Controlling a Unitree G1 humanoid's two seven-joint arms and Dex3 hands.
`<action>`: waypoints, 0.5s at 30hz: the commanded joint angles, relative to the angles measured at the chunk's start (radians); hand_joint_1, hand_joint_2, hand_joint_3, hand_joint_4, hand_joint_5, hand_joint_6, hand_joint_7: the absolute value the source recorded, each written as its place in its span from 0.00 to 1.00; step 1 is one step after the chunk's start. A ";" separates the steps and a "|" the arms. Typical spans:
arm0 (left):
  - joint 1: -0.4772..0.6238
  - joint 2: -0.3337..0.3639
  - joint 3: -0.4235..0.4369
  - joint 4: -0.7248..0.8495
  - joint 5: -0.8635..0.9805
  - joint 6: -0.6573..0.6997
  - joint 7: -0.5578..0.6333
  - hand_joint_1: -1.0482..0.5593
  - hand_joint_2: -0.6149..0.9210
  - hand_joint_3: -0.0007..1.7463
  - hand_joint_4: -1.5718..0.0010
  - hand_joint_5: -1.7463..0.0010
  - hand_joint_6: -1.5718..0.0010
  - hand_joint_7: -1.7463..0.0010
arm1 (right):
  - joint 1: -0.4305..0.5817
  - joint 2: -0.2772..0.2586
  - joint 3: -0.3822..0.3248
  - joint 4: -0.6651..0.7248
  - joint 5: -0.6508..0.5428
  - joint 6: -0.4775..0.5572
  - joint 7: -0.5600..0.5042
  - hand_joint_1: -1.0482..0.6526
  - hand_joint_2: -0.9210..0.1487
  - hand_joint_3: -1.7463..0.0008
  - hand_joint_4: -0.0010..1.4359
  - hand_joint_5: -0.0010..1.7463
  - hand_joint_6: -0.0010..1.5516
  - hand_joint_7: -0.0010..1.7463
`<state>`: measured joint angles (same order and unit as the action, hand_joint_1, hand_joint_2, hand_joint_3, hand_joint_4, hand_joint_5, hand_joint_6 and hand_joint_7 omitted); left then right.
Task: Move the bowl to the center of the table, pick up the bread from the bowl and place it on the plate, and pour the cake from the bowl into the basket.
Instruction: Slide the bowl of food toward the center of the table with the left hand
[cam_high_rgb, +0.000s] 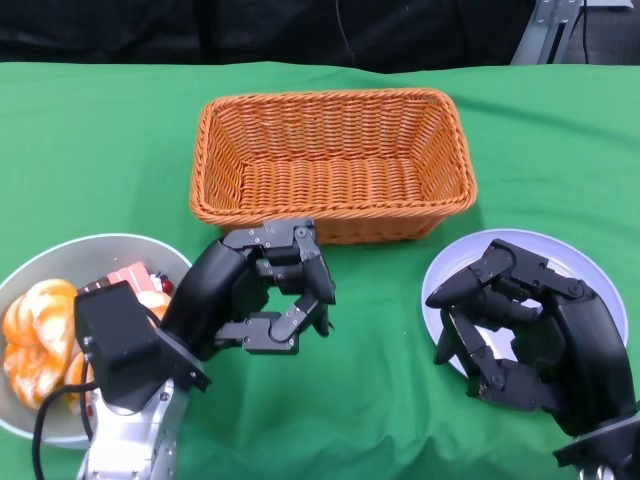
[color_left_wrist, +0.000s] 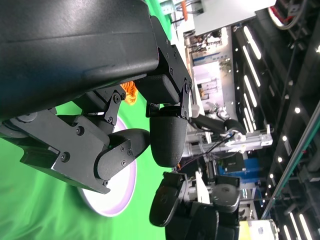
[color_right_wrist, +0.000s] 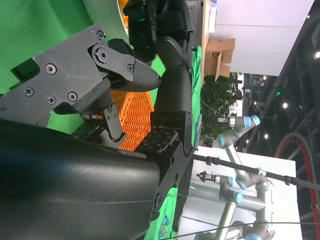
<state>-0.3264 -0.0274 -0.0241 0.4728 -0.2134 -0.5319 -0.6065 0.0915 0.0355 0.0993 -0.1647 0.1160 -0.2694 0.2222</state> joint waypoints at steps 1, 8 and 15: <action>-0.025 0.031 0.030 -0.072 0.040 -0.032 0.081 0.59 0.81 0.54 0.50 0.17 0.48 0.35 | 0.003 -0.007 -0.007 0.007 0.008 -0.014 -0.002 0.53 0.33 0.44 0.58 0.87 0.48 0.65; -0.073 0.090 0.096 -0.148 0.049 -0.001 0.187 0.48 0.99 0.12 0.51 0.51 0.42 0.85 | 0.002 -0.008 -0.006 0.018 -0.002 -0.019 -0.005 0.54 0.32 0.45 0.58 0.86 0.48 0.65; -0.154 0.257 0.149 -0.081 0.169 0.063 0.281 0.32 1.00 0.11 0.65 0.92 0.64 1.00 | -0.008 -0.002 -0.003 0.044 -0.008 -0.040 -0.006 0.55 0.31 0.46 0.58 0.86 0.48 0.65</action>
<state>-0.4507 0.1850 0.1038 0.3666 -0.0689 -0.4834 -0.3548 0.0894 0.0367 0.0987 -0.1309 0.1086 -0.2918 0.2206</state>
